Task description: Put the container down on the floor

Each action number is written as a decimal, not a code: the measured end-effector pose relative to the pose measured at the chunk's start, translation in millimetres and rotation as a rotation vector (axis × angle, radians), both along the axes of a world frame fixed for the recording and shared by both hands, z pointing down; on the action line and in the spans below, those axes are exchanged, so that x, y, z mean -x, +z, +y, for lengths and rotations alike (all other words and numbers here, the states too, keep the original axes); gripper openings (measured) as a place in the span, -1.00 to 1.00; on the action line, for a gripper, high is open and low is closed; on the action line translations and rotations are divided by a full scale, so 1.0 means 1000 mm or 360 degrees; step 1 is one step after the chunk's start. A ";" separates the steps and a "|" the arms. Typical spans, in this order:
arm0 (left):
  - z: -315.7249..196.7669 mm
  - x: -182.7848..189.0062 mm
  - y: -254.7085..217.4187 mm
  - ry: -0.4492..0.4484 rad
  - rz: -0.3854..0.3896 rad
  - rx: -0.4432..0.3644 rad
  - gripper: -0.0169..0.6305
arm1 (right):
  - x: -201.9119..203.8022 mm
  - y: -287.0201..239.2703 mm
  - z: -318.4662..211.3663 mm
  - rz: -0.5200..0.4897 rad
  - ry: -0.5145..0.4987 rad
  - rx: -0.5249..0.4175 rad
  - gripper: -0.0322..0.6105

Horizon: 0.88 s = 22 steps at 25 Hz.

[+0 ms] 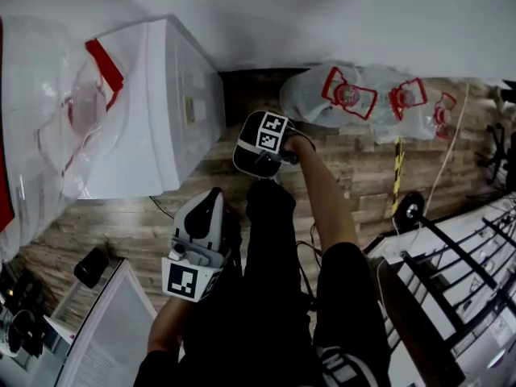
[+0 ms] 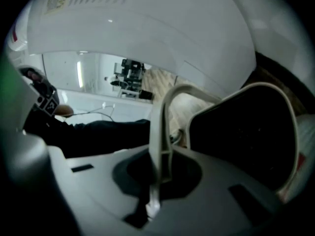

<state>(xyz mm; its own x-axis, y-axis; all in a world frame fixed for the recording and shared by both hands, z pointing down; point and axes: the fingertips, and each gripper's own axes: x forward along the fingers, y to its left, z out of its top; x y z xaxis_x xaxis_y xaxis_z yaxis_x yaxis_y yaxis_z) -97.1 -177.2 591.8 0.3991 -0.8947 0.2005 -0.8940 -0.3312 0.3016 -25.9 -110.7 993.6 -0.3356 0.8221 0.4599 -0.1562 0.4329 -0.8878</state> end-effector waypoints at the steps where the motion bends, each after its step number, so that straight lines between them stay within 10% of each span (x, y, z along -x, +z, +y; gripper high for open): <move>1: 0.000 -0.001 0.004 -0.0001 0.0000 0.0004 -0.87 | 0.000 0.006 -0.004 0.0004 -0.0026 -0.0018 -0.80; 22: -0.016 -0.012 0.055 -0.0035 0.0013 0.0045 -0.87 | 0.004 0.086 -0.095 0.0024 -0.0425 -0.0413 -0.80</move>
